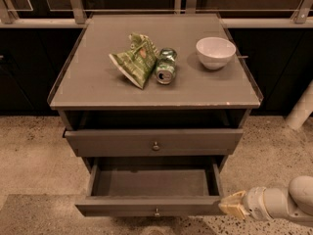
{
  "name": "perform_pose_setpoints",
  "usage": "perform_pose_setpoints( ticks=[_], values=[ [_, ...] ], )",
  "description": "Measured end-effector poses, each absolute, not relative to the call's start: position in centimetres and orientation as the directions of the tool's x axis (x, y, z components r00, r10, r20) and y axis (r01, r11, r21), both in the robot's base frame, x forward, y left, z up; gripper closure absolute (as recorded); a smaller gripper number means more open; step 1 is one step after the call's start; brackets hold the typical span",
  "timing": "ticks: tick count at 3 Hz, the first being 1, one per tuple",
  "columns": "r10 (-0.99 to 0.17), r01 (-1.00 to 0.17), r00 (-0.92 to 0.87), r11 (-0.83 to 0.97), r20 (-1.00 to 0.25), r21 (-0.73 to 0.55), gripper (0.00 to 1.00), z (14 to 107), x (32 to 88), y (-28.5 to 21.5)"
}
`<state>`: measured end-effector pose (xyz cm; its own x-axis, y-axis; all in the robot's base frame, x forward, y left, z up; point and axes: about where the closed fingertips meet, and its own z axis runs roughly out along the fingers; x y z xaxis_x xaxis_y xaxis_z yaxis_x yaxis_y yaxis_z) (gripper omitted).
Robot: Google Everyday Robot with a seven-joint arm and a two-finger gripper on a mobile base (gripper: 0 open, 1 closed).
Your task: Close middle drawer
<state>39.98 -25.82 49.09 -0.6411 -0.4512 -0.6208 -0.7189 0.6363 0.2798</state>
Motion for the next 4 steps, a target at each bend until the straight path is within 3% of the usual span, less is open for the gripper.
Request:
perform_pose_setpoints(
  ticks=[1, 2, 4],
  values=[
    [-0.412, -0.69, -0.669, 0.653, -0.619, 0.311, 0.87, 48.3, 39.3, -26.6],
    [-0.333, -0.634, -0.729, 0.659, -0.598, 0.405, 1.0, 45.0, 39.0, -27.7],
    [-0.24, -0.541, -0.817, 0.633, -0.523, 0.554, 1.0, 35.5, 40.0, -27.1]
  ],
)
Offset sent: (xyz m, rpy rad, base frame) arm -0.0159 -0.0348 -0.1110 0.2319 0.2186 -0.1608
